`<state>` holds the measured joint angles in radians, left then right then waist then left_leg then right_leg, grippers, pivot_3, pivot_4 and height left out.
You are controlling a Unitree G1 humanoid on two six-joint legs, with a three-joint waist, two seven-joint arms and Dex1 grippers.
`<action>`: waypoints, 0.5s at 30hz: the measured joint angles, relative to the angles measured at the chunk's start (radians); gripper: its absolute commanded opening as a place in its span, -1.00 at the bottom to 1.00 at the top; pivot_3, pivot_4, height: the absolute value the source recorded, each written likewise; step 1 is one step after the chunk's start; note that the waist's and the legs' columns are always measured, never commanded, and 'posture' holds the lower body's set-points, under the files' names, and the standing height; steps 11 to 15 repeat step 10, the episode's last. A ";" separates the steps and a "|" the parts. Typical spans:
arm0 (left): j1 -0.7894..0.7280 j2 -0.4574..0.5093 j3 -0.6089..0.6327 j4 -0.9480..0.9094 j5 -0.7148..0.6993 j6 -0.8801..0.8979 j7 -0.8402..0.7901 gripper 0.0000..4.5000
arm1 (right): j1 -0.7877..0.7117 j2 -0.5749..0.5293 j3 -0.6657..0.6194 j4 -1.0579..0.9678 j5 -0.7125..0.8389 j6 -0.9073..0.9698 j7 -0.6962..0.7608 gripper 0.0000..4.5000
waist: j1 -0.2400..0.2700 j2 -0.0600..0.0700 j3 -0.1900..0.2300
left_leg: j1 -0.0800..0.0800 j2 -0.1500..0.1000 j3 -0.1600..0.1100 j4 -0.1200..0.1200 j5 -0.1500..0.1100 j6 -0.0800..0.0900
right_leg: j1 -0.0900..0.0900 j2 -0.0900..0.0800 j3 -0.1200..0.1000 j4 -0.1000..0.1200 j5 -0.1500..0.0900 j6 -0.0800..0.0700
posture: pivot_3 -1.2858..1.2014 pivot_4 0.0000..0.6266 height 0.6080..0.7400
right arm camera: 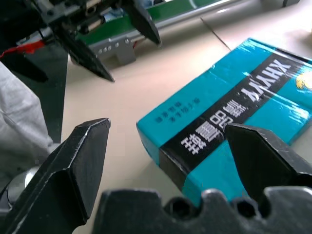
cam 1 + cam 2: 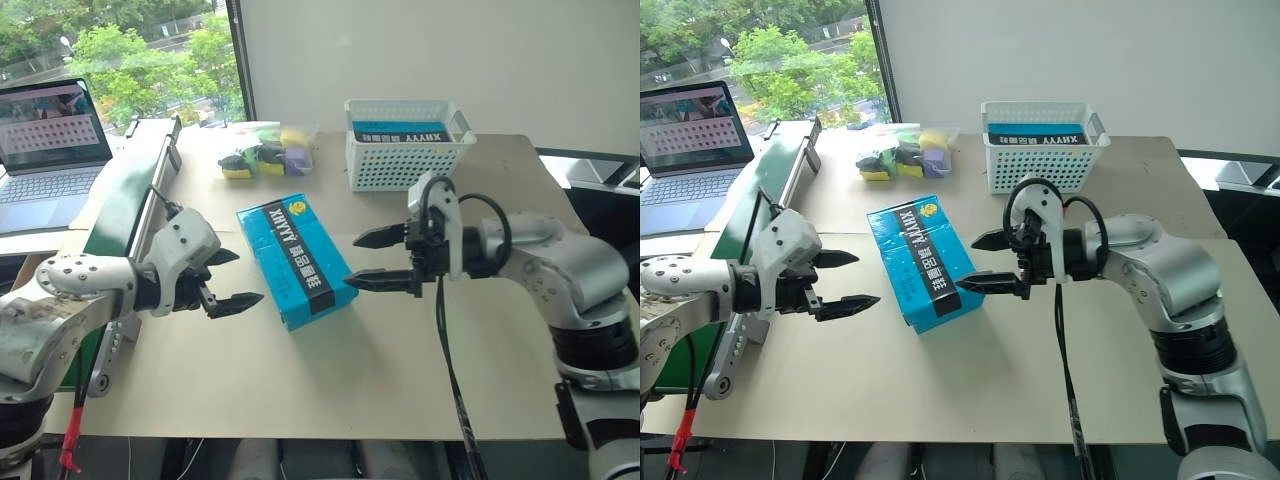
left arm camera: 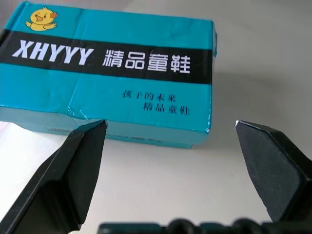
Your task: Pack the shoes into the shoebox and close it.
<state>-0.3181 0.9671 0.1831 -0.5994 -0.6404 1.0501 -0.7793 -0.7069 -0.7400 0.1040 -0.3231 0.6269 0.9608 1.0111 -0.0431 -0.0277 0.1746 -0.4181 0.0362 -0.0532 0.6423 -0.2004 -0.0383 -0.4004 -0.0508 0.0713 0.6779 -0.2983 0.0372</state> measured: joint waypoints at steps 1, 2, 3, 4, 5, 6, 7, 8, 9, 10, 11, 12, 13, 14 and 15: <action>0.006 -0.014 0.018 0.001 -0.011 0.002 0.010 1.00 | 0.000 -0.011 0.000 0.001 -0.002 -0.001 0.009 0.98 | -0.001 0.000 0.000 | 0.000 0.000 0.000 0.000 0.000 0.000 | 0.000 0.000 0.000 0.000 0.000 0.000 | 0.03 -0.52 1.00; 0.011 -0.020 0.030 0.001 -0.023 0.003 0.012 1.00 | 0.000 -0.016 0.000 0.001 0.002 -0.001 0.016 0.98 | -0.002 0.000 0.000 | 0.000 0.000 0.000 0.000 0.000 0.000 | 0.000 0.000 0.000 0.000 0.000 0.000 | 0.03 -0.52 1.00; 0.021 -0.021 0.039 -0.001 -0.034 0.003 0.013 1.00 | -0.001 -0.020 -0.001 0.002 0.015 -0.001 0.029 0.98 | -0.003 0.000 0.000 | 0.000 0.000 0.000 0.000 0.000 0.000 | 0.000 0.000 0.000 0.000 0.000 0.000 | 0.03 -0.52 1.00; 0.025 -0.021 0.041 -0.004 -0.036 0.003 0.013 1.00 | -0.001 -0.020 -0.001 0.002 0.019 -0.001 0.034 0.98 | -0.003 0.000 0.000 | 0.000 0.000 0.000 0.000 0.000 0.000 | 0.000 0.000 0.000 0.000 0.000 0.000 | 0.03 -0.52 1.00; 0.032 -0.024 0.048 -0.012 -0.045 0.003 0.019 1.00 | -0.001 -0.021 0.000 0.002 0.016 -0.007 0.040 0.98 | -0.002 0.000 0.000 | 0.000 0.000 0.000 0.000 0.000 0.000 | 0.000 0.000 0.000 0.000 0.000 0.000 | 0.03 -0.52 1.00; 0.038 -0.030 0.057 -0.018 -0.053 0.003 0.027 1.00 | 0.000 -0.026 0.002 0.004 0.008 -0.022 0.046 0.98 | -0.001 0.000 0.000 | 0.000 0.000 0.000 0.000 0.000 0.000 | 0.000 0.000 0.000 0.000 0.000 0.000 | 0.03 -0.52 1.00; 0.041 -0.033 0.062 -0.019 -0.058 0.003 0.034 1.00 | -0.001 -0.033 0.004 0.008 -0.001 -0.037 0.051 0.98 | 0.000 0.000 0.000 | 0.000 0.000 0.000 0.000 0.000 0.000 | 0.000 0.000 0.000 0.000 0.000 0.000 | 0.03 -0.52 1.00; 0.041 -0.039 0.068 -0.019 -0.064 0.003 0.046 1.00 | 0.000 -0.042 0.007 0.010 -0.013 -0.046 0.058 0.98 | 0.000 0.000 0.000 | 0.000 0.000 0.000 0.000 0.000 0.000 | 0.000 0.000 0.000 0.000 0.000 0.000 | 0.03 -0.52 1.00; 0.041 -0.047 0.075 -0.019 -0.067 0.003 0.062 1.00 | 0.000 -0.049 0.010 0.013 -0.018 -0.054 0.064 0.98 | 0.002 0.000 0.000 | 0.000 0.000 0.000 0.000 0.000 0.000 | 0.000 0.000 0.000 0.000 0.000 0.000 | 0.03 -0.52 1.00; 0.041 -0.053 0.077 -0.018 -0.069 0.004 0.075 1.00 | 0.000 -0.050 0.011 0.018 -0.021 -0.063 0.071 0.98 | 0.003 0.000 0.000 | 0.000 0.000 0.000 0.000 0.000 0.000 | 0.000 0.000 0.000 0.000 0.000 0.000 | 0.03 -0.52 1.00; 0.041 -0.053 0.077 -0.018 -0.069 0.004 0.075 1.00 | 0.000 -0.050 0.011 0.018 -0.021 -0.063 0.071 0.98 | 0.003 0.000 0.000 | 0.000 0.000 0.000 0.000 0.000 0.000 | 0.000 0.000 0.000 0.000 0.000 0.000 | 0.03 -0.52 1.00; 0.041 -0.053 0.077 -0.018 -0.069 0.004 0.075 1.00 | 0.000 -0.050 0.011 0.018 -0.021 -0.063 0.071 0.98 | 0.003 0.000 0.000 | 0.000 0.000 0.000 0.000 0.000 0.000 | 0.000 0.000 0.000 0.000 0.000 0.000 | 0.03 -0.52 1.00; 0.041 -0.053 0.077 -0.018 -0.069 0.004 0.075 1.00 | 0.000 -0.050 0.011 0.018 -0.021 -0.063 0.071 0.98 | 0.003 0.000 0.000 | 0.000 0.000 0.000 0.000 0.000 0.000 | 0.000 0.000 0.000 0.000 0.000 0.000 | 0.03 -0.52 1.00; 0.041 -0.053 0.077 -0.018 -0.069 0.004 0.075 1.00 | 0.000 -0.050 0.011 0.018 -0.021 -0.063 0.071 0.98 | 0.003 0.000 0.000 | 0.000 0.000 0.000 0.000 0.000 0.000 | 0.000 0.000 0.000 0.000 0.000 0.000 | 0.03 -0.52 1.00; 0.041 -0.053 0.077 -0.018 -0.069 0.004 0.075 1.00 | 0.000 -0.050 0.011 0.018 -0.021 -0.063 0.071 0.98 | 0.003 0.000 0.000 | 0.000 0.000 0.000 0.000 0.000 0.000 | 0.000 0.000 0.000 0.000 0.000 0.000 | 0.03 -0.52 1.00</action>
